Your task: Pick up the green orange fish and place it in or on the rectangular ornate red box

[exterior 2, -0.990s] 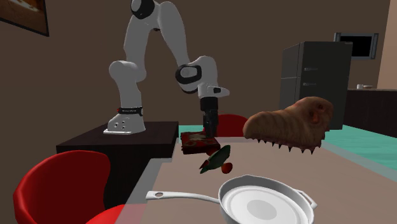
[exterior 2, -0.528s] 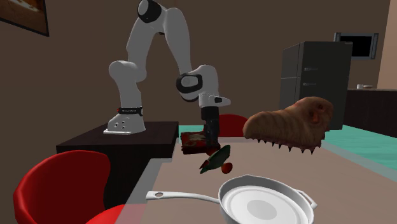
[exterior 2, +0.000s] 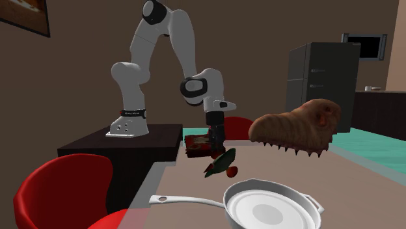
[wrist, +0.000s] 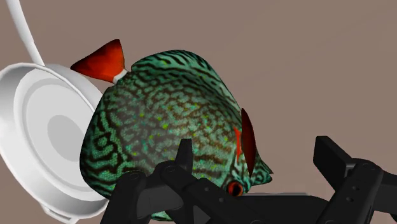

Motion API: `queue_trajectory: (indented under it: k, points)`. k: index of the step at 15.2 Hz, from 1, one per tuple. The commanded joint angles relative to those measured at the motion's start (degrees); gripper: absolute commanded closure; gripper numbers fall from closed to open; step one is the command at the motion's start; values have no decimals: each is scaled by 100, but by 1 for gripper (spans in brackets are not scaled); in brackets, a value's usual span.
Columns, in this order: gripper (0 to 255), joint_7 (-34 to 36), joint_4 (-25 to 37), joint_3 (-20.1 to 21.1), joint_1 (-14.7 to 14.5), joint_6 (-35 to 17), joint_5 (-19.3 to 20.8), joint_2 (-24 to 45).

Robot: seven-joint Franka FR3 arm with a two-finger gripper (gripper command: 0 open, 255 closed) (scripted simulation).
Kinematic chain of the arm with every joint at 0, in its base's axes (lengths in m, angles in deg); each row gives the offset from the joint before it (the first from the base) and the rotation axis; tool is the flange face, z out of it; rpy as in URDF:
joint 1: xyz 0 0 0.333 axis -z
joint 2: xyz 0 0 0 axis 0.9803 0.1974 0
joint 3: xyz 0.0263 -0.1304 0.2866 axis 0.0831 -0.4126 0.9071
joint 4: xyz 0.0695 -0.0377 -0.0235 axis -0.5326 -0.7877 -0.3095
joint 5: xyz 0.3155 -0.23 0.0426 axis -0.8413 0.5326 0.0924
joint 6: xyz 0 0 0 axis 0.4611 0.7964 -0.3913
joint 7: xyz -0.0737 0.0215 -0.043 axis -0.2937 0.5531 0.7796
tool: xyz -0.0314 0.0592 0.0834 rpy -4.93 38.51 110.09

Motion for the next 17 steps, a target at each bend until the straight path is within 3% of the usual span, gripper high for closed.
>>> queue_trajectory:
  k: [1,10,17]
  points:
    - [255,0,0,0,0,0,0,0]
    - [255,1,1,1,1,0,2,1]
    - [255,-199,-138,60,46,478,-41,-628]
